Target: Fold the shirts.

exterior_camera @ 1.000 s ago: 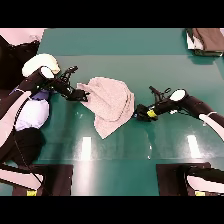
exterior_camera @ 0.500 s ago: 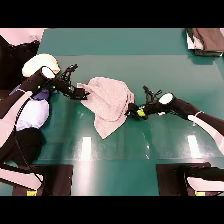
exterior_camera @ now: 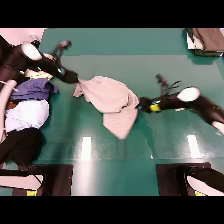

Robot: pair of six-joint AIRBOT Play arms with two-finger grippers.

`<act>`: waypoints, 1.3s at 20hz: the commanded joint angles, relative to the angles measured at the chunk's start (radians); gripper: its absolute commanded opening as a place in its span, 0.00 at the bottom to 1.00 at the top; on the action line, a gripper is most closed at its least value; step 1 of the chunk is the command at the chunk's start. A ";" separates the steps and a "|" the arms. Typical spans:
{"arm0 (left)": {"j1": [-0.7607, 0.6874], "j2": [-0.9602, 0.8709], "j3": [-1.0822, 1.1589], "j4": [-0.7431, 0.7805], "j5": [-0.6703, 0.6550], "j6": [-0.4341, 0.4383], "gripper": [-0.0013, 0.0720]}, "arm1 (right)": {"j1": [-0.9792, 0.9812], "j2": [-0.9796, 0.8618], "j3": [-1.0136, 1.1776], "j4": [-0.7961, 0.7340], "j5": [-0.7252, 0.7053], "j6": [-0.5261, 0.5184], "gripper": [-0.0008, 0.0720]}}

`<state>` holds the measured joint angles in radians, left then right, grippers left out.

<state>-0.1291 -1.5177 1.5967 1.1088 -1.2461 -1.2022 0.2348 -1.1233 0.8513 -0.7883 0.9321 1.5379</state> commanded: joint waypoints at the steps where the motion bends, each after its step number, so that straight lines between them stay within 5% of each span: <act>1: 0.000 0.123 0.230 0.040 -0.137 -0.005 0.05 | -0.152 0.307 0.032 -0.028 0.154 0.007 0.03; 7: 0.000 0.391 0.344 -0.103 -0.281 -0.030 0.05 | -0.550 0.626 0.313 -0.027 0.488 0.010 0.03; 10: 0.000 0.486 0.344 -0.251 -0.330 -0.057 0.05 | -0.760 0.620 0.493 -0.027 0.676 0.007 0.03; 15: 0.000 0.532 0.345 -0.347 -0.251 -0.029 0.05 | -0.777 0.493 0.760 -0.027 0.692 0.029 0.03; 20: 0.000 0.309 0.345 -0.175 -0.024 -0.021 0.04 | -0.776 0.307 0.822 -0.027 0.737 0.049 0.03; 26: -0.001 -0.229 0.345 -0.373 0.111 -0.029 0.05 | -0.612 0.226 0.493 -0.138 0.644 0.037 0.03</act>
<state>-0.1295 -1.5219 1.9408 0.8211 -1.2057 -1.2301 -0.4618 -0.8612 1.4757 -0.8520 1.6421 1.5848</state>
